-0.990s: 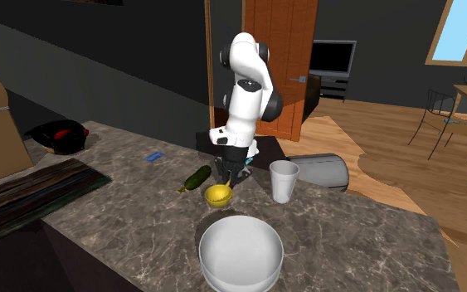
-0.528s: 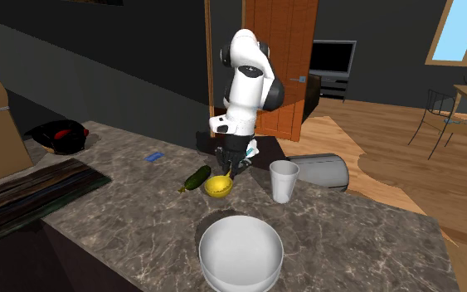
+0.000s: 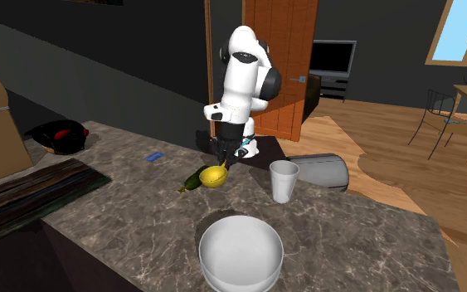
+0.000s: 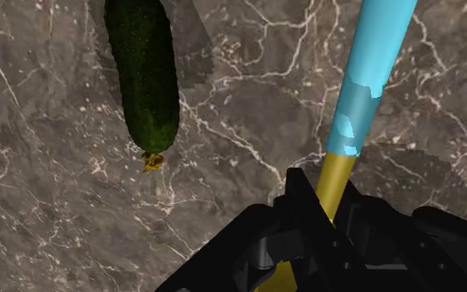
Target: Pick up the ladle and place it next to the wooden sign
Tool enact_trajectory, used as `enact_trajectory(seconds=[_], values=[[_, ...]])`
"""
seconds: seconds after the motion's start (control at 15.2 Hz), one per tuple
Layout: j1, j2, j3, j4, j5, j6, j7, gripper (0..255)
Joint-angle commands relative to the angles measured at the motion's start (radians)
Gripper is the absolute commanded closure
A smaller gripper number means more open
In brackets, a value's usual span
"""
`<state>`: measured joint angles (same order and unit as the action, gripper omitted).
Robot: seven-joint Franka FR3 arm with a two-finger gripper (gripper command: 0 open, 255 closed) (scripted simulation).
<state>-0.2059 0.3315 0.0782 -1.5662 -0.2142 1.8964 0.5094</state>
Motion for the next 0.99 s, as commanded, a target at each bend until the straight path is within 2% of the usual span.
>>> enact_trajectory(seconds=[0.0,0.46,0.92], values=[[-0.025,-0.03,-0.011,-0.039,0.005,0.015,-0.034,255],[-0.123,-0.112,-0.062,-0.158,0.022,0.08,-0.177,255],[-0.218,-0.148,-0.121,-0.214,0.039,0.126,-0.331,255]])
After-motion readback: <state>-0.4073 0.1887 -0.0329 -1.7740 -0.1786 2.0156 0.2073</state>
